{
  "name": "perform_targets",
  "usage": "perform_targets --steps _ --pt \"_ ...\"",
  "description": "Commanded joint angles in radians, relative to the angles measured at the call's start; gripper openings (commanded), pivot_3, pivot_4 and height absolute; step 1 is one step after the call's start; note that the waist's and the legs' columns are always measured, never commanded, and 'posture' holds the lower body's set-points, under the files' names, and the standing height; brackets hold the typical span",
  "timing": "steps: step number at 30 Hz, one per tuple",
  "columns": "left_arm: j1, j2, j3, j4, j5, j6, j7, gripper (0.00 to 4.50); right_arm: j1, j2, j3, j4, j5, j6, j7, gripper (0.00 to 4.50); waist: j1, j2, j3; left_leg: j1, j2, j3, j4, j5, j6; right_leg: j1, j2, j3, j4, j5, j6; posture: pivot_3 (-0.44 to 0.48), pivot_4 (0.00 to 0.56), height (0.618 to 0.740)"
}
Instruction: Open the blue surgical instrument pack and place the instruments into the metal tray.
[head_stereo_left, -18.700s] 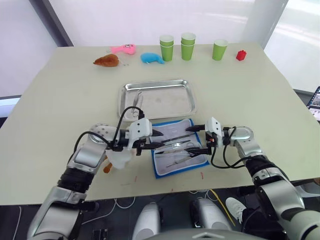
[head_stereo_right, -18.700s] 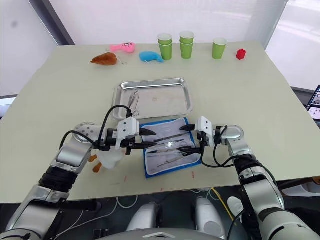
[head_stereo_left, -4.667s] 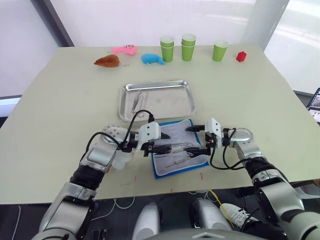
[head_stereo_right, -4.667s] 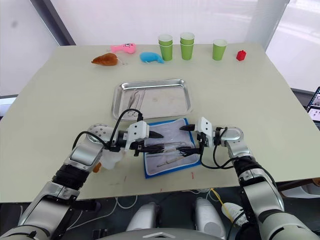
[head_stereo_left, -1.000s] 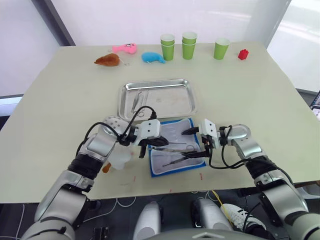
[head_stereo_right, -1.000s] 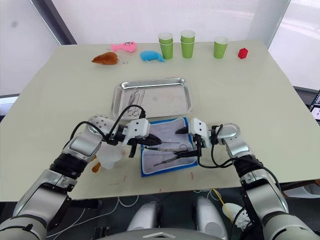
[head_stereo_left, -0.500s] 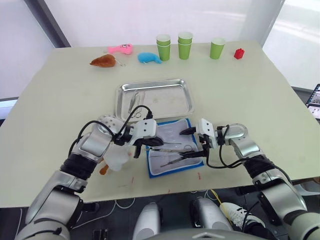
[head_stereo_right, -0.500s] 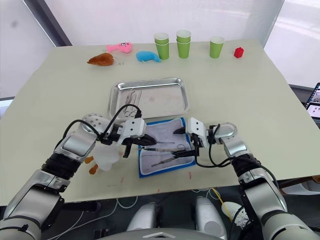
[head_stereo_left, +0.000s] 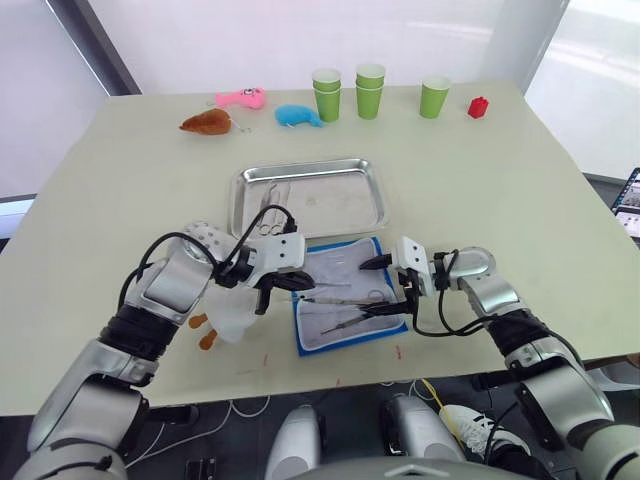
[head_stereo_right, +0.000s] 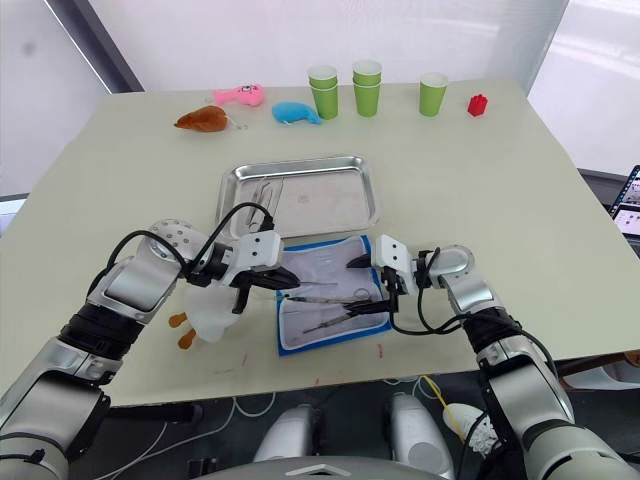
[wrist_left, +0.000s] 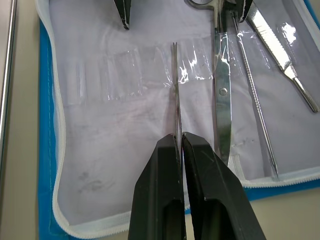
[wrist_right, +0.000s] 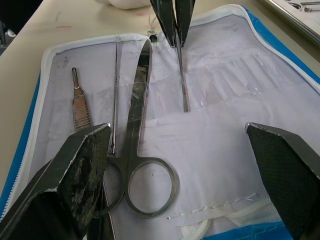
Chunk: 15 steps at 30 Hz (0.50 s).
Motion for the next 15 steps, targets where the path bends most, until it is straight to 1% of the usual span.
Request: perform_targets --steps 1,8,15 --pt "-0.018 0.022 0.052 -0.035 -0.012 0.008 -0.006 0.06 0.062 -0.012 0.089 0.112 -0.111 0.037 -0.031 4.5 0.0 0.0 0.0 0.0 0.0 0.0 0.0 0.0 0.0 0.0 0.0 0.0 0.0 0.0 0.0 0.0 0.15 0.74" --pt "-0.016 0.053 0.059 -0.039 -0.014 0.007 -0.037 0.06 0.058 -0.008 0.087 0.121 -0.112 0.033 -0.036 4.5 -0.001 0.0 0.0 0.0 0.0 0.0 0.0 0.0 0.0 0.0 0.0 0.0 0.0 0.0 0.0 0.0 0.15 0.74" --pt "0.006 0.107 0.073 -0.055 -0.022 0.009 -0.081 0.06 0.059 -0.007 0.086 0.125 -0.111 0.026 -0.036 4.5 -0.001 0.0 0.0 0.0 0.0 0.0 0.0 0.0 0.0 0.0 0.0 0.0 0.0 0.0 0.0 0.0 0.15 0.74"
